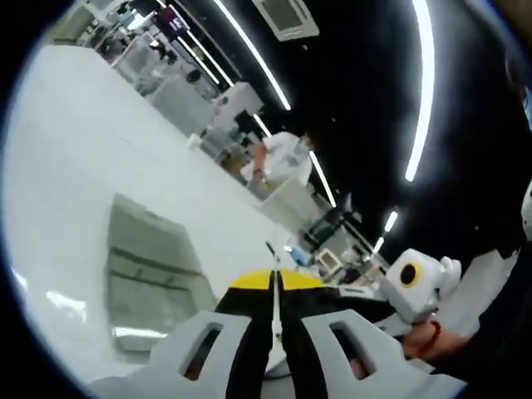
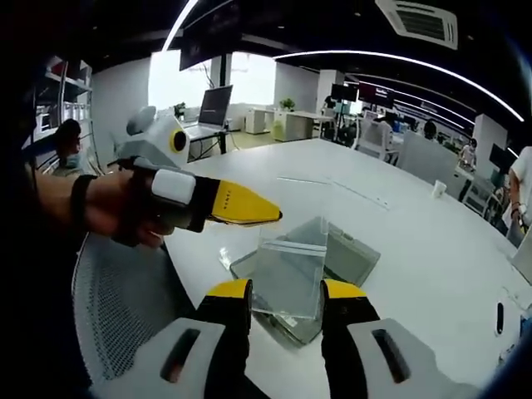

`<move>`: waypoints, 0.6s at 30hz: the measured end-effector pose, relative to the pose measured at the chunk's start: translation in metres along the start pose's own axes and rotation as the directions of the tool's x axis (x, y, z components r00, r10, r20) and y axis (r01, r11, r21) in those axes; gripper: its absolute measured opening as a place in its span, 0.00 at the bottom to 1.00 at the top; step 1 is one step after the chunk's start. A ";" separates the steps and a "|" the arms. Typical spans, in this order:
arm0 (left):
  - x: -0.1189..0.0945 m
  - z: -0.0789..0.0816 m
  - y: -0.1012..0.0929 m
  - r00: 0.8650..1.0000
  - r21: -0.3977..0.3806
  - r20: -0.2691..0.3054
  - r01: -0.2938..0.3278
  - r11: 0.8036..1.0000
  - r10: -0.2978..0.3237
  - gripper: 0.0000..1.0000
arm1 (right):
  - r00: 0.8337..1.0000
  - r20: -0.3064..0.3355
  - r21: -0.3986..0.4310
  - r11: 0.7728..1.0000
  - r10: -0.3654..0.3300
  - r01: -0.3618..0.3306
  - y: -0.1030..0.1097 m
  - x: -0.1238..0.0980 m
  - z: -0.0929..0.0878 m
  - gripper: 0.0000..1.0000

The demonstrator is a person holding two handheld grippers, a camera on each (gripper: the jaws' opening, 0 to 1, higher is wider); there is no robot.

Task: Insert the divider into the dual guide fixture by aligning both edges with the guide slots and pushing it downward to the bottom, including one-sided entry, uneven engagement, binding, and posture correction.

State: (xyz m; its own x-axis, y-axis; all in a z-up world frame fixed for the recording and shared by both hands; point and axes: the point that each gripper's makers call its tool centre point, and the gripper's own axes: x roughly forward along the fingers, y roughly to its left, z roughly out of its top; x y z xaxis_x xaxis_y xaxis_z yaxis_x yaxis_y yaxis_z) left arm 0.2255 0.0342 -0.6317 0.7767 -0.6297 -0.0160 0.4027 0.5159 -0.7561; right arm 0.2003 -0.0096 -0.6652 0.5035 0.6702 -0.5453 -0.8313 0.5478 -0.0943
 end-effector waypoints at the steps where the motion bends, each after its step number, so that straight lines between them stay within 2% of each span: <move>1: 0.000 0.000 0.001 1.000 0.001 -0.005 -0.004 1.000 0.004 0.00 | 1.000 -0.002 -0.001 1.000 0.007 -0.007 0.001 0.000 0.000 0.29; 9: -0.003 0.001 -0.002 1.000 0.053 -0.005 0.001 0.999 -0.001 0.00 | 0.999 -0.003 0.009 0.999 0.045 -0.045 0.005 0.000 0.000 0.27; 18: -0.009 -0.003 -0.003 0.999 0.047 -0.036 0.027 0.999 -0.025 0.00 | 0.996 0.020 0.059 0.995 0.085 -0.086 0.005 -0.004 0.002 0.28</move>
State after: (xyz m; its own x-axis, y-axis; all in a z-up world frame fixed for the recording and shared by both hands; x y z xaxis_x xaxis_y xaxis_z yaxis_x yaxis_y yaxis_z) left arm 0.2162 0.0368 -0.6310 0.7485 -0.6628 -0.0206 0.4454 0.5255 -0.7249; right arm 0.1941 -0.0090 -0.6620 0.4355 0.7243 -0.5345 -0.8563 0.5164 0.0022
